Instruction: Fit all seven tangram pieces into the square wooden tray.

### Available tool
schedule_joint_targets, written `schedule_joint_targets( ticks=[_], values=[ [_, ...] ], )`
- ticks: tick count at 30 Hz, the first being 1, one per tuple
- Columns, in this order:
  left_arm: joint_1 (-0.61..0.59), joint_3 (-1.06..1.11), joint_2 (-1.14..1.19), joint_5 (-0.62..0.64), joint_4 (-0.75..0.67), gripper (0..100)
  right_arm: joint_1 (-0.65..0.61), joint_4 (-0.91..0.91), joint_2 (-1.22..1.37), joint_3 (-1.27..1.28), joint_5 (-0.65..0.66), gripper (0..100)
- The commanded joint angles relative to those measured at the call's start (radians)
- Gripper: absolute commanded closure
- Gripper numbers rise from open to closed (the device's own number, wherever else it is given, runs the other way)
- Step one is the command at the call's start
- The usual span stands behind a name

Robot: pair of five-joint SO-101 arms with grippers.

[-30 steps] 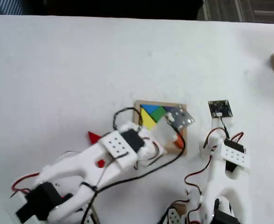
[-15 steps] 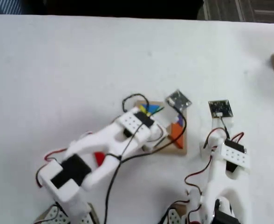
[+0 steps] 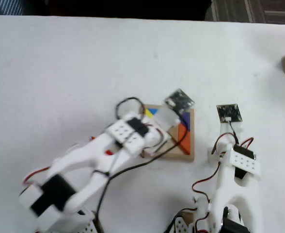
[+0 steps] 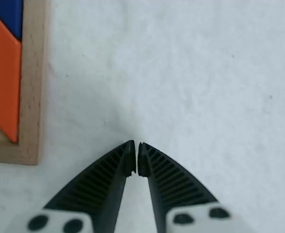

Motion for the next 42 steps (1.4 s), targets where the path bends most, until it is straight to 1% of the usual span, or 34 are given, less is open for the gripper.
schedule_joint_targets(
  ticks=[1,4,7,10,14,18,20,23,27,29,30,33,35,36,38,40,42],
  values=[
    [-0.087,0.091,-0.226,0.012,-0.026,98,-0.004,0.012,-0.038,-0.006,0.011,98.0],
    [-0.205,0.158,-0.374,0.012,0.012,98,-0.004,0.012,-0.038,-0.006,0.011,98.0],
    [-0.328,0.163,-0.518,0.012,0.115,98,-0.004,0.012,-0.038,-0.006,0.011,98.0],
    [-0.426,0.186,-0.616,0.012,0.222,98,-0.004,0.012,-0.038,-0.006,0.011,98.0],
    [-0.501,0.307,-0.67,0.012,0.259,98,-0.005,0.012,-0.038,-0.006,0.011,98.0],
    [-0.515,0.436,-0.671,0.008,0.252,97,-0.005,0.013,-0.038,-0.006,0.011,98.0],
    [-0.515,0.466,-0.671,0.012,0.252,94,-0.005,0.015,-0.038,-0.006,0.011,98.0],
    [-0.512,0.511,-0.671,0.015,0.252,85,-0.005,0.016,-0.038,-0.006,0.011,98.0],
    [-0.487,0.56,-0.676,0.123,0.249,72,-0.005,0.016,-0.038,-0.006,0.011,98.0],
    [-0.507,0.56,-0.677,0.15,0.224,68,-0.005,0.016,-0.038,-0.006,0.011,98.0],
    [-0.538,0.559,-0.677,0.157,0.212,67,-0.007,0.016,-0.038,-0.006,0.011,98.0],
    [-0.694,0.52,-0.677,0.181,0.198,66,-0.013,0.016,-0.038,-0.008,0.009,98.0],
    [-0.799,0.491,-0.676,0.219,0.195,66,-0.022,0.018,-0.041,-0.015,0.003,98.0],
    [-0.839,0.483,-0.674,0.238,0.193,66,-0.045,0.024,-0.041,-0.025,0.002,98.0],
    [-0.905,0.47,-0.673,0.259,0.189,69,-0.094,0.093,-0.05,-0.068,0.002,98.1],
    [-0.954,0.47,-0.673,0.262,0.161,76,-0.147,0.214,-0.084,-0.137,-0.009,98.1],
    [-0.984,0.468,-0.673,0.262,0.14,89,-0.213,0.329,-0.137,-0.212,-0.077,98.1]
  ],
)
